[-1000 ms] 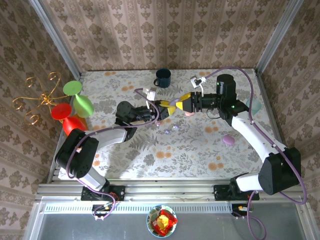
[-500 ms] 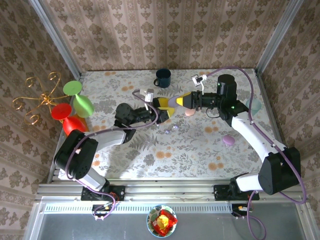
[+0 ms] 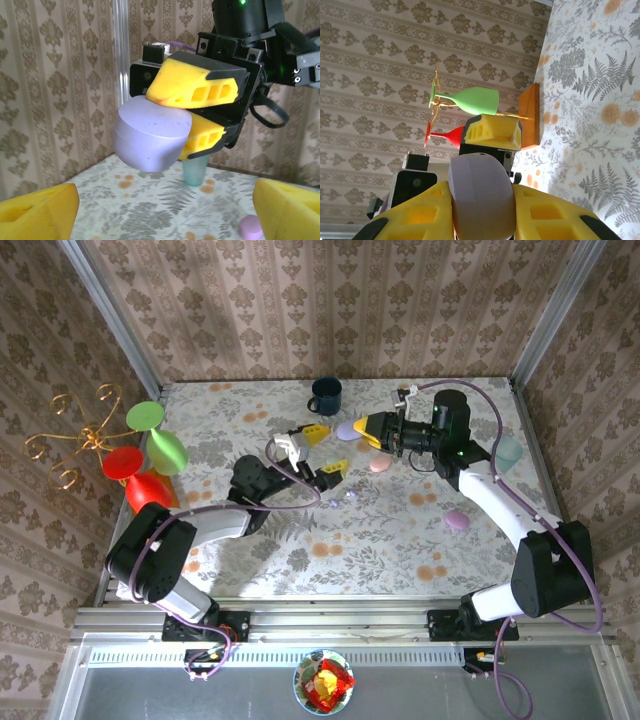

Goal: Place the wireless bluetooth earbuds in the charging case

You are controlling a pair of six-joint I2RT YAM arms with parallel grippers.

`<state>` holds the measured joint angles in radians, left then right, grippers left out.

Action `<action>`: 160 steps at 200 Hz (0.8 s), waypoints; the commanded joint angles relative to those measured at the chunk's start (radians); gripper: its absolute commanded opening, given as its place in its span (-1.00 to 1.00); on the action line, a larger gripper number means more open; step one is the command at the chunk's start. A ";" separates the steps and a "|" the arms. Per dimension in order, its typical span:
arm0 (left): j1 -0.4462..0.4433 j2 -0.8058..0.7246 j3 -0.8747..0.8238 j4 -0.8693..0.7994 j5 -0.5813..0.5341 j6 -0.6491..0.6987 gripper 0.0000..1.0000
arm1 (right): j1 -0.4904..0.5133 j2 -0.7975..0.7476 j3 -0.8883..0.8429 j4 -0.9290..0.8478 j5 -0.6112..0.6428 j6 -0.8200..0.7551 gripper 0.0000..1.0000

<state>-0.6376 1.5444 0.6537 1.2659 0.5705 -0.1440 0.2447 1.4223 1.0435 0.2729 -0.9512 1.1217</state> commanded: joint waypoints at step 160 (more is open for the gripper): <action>-0.017 0.075 0.110 0.043 0.051 -0.051 0.28 | 0.062 0.021 -0.110 0.316 -0.037 0.431 -1.00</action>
<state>-0.6533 1.6215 0.7410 1.2720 0.5945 -0.1684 0.3023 1.4334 0.9390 0.5510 -0.9672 1.5272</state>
